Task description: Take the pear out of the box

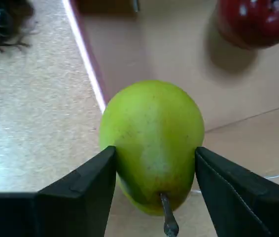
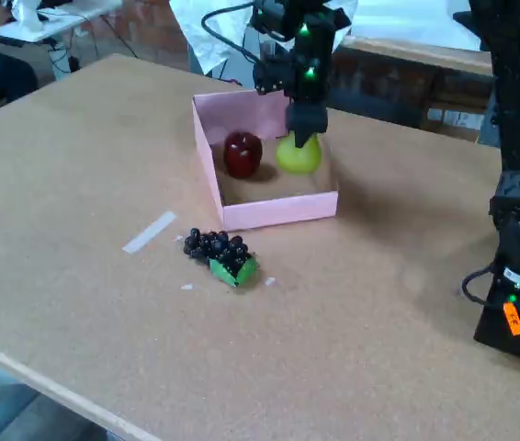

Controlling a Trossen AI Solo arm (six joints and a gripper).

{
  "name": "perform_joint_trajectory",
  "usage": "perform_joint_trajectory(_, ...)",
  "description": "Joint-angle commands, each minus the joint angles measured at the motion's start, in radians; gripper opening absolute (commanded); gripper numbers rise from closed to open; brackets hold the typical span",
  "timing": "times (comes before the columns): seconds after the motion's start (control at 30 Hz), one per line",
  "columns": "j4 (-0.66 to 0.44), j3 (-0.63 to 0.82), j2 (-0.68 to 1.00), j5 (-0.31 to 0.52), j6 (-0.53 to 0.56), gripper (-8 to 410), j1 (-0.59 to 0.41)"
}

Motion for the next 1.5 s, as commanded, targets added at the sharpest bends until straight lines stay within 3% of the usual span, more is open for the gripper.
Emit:
perform_joint_trajectory(0.0,-0.048,-0.001,-0.028,0.000,0.056,63,0.053)
perform_joint_trajectory(0.7,0.038,-0.311,-0.322,0.002,0.148,64,0.155)
perform_joint_trajectory(1.17,-0.063,-0.393,-0.357,-0.043,0.256,64,0.237)
perform_joint_trajectory(1.47,0.058,-0.537,-0.399,-0.070,0.288,64,0.274)
